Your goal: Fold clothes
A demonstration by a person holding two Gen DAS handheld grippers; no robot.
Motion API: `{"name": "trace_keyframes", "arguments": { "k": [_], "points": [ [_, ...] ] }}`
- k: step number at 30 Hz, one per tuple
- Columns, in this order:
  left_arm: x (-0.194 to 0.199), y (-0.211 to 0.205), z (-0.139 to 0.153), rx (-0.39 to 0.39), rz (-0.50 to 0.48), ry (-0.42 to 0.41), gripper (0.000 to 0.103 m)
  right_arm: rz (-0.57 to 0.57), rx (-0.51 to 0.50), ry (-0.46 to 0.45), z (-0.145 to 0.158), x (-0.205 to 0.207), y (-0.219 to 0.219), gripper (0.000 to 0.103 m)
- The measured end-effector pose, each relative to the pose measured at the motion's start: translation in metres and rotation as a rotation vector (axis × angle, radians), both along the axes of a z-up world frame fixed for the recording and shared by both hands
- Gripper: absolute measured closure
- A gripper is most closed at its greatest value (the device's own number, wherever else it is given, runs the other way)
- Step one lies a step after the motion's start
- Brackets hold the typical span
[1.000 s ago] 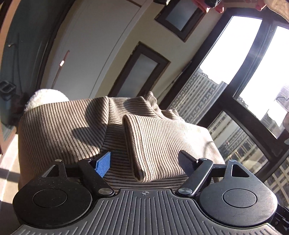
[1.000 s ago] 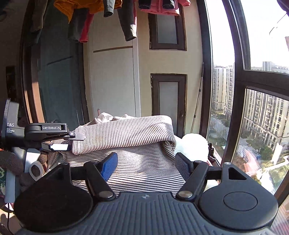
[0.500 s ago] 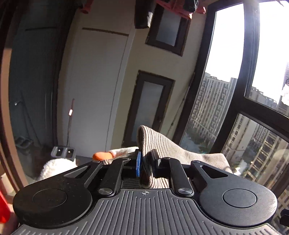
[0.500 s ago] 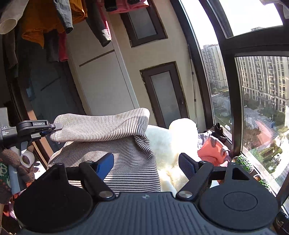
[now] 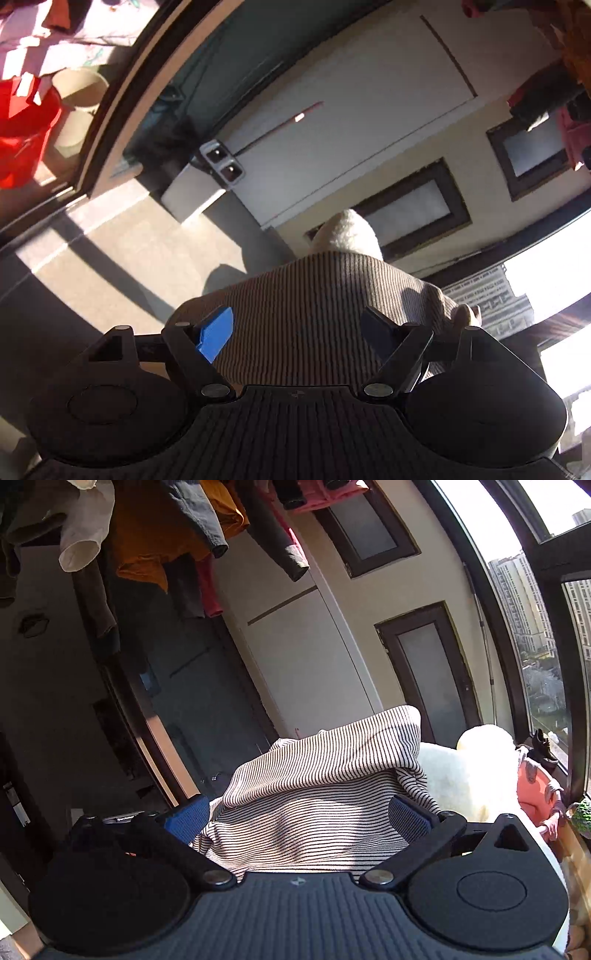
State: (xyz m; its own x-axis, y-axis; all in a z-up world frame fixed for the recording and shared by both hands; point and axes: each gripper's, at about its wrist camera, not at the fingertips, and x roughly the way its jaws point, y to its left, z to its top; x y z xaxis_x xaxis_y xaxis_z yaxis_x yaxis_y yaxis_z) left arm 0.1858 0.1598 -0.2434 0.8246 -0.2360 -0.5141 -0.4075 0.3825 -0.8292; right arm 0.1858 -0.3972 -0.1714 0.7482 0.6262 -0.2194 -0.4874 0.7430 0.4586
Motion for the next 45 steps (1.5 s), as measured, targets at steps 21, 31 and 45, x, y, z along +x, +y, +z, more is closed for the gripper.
{"name": "trace_keyframes", "arguments": {
  "k": [21, 31, 45],
  "points": [
    [-0.003, 0.001, -0.25, -1.042, 0.33, 0.009, 0.006, 0.05, -0.244, 0.052, 0.031, -0.007, 0.101, 0.0],
    [0.024, 0.034, -0.18, -0.696, 0.263, -0.058, 0.067, -0.015, -0.179, 0.116, 0.013, -0.018, 0.081, 0.0],
    [-0.004, 0.035, 0.046, -0.025, 0.196, -0.121, 0.094, 0.175, 0.0, 0.059, 0.014, 0.005, 0.043, 0.0]
  ]
}}
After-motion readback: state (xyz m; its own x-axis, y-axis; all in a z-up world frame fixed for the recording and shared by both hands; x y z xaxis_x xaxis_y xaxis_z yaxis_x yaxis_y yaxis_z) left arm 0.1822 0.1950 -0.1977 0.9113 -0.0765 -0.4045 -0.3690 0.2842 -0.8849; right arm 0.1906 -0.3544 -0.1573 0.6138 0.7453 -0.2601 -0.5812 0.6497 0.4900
